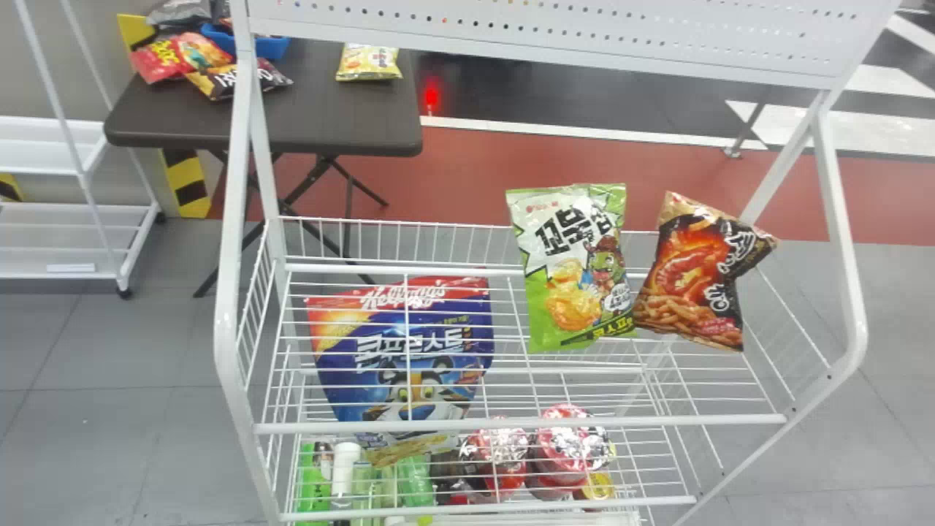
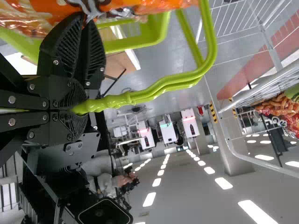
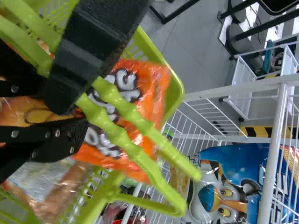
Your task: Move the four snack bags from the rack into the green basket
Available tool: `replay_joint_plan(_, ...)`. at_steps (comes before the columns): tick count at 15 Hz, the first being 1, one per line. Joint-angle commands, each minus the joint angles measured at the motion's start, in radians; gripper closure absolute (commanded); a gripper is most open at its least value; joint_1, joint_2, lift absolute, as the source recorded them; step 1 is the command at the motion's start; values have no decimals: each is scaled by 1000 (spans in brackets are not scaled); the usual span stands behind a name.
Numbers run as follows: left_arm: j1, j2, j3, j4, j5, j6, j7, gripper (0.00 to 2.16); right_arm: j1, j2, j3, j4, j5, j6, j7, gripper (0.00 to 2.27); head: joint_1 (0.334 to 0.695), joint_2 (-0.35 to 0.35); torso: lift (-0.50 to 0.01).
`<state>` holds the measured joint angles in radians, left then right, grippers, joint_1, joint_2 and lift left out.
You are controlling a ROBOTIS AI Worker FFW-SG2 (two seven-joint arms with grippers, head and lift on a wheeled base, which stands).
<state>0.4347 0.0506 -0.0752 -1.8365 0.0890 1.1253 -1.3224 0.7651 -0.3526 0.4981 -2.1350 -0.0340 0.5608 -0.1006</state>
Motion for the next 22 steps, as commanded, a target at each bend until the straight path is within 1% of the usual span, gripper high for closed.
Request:
replay_joint_plan(1, 1, 0, 2, 0, 0, 0, 0, 2054, 16, -3, -29, 0, 2, -15, -1, 29, 695, -195, 0)
replay_joint_plan(4, 1, 0, -3, 0, 0, -6, 5, 2054, 51, -5, -81, -19, 16, -28, -13, 56, 695, -243, 0)
replay_joint_plan(5, 1, 0, -1, 0, 0, -6, 5, 2054, 63, -5, -105, -26, 19, -31, -21, 56, 695, -293, 0)
replay_joint_plan(7, 1, 0, 2, 0, 0, -6, 3, 2054, 86, -5, -164, -49, 32, -40, -28, 49, 695, -348, 0)
replay_joint_plan(9, -1, 0, 5, 0, 0, -6, 5, 2054, 103, 0, -223, -68, 39, -95, -59, 36, 695, -350, 0)
replay_joint_plan(10, -1, 0, 5, 2, 0, -9, 5, 2054, 105, 11, -259, -77, 34, -123, -62, 36, 695, -350, 0)
replay_joint_plan(12, -4, 0, -3, 2, -2, -9, 8, 2054, 86, 60, -343, -86, 31, -193, -60, 36, 695, -350, 0)
replay_joint_plan(14, -4, 0, -8, 2, -5, -6, 9, 2054, 23, 86, -400, -86, 19, -255, -59, 36, 695, -350, 0)
replay_joint_plan(15, -4, 0, -11, 2, -6, -6, 9, 2054, -29, 103, -429, -82, 0, -279, -45, 36, 695, -350, 0)
replay_joint_plan(18, -4, 0, -28, 2, -14, -6, 15, 2054, -244, 161, -470, -8, -4, -270, -16, 36, 695, -350, 0)
replay_joint_plan(20, -4, 0, -32, 2, -14, -6, 20, 2054, -394, 176, -478, 86, -1, -242, -16, 36, 695, -350, 0)
replay_joint_plan(22, -4, 2, -31, 0, -14, -6, 22, 2054, -535, 179, -480, 201, 9, -239, -16, 36, 695, -350, 0)
